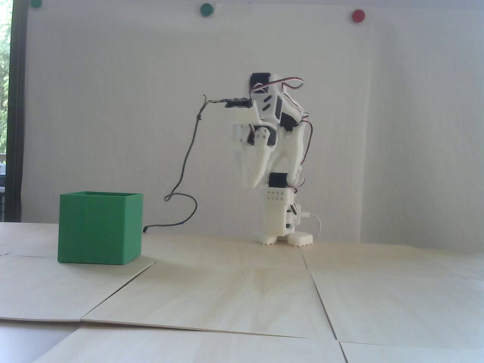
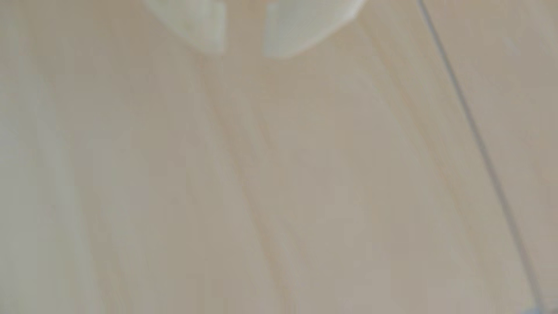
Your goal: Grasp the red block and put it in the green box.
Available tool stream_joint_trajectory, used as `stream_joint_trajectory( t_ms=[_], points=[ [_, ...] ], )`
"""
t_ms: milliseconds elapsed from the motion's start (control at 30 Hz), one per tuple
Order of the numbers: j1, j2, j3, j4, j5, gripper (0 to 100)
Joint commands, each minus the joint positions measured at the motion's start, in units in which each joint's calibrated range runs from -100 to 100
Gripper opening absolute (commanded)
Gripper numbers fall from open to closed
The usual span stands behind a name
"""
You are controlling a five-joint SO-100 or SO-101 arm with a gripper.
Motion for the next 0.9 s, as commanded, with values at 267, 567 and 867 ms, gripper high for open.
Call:
stream_joint_trajectory(
  t_ms=[267,567,867],
  points=[
    [-12.8,-51.3,65.1,-29.1,-1.9,2],
    [-12.8,-64.1,78.9,-26.8,-1.7,2],
    [-12.6,-64.1,78.7,-8.9,-1.6,3]
  ],
)
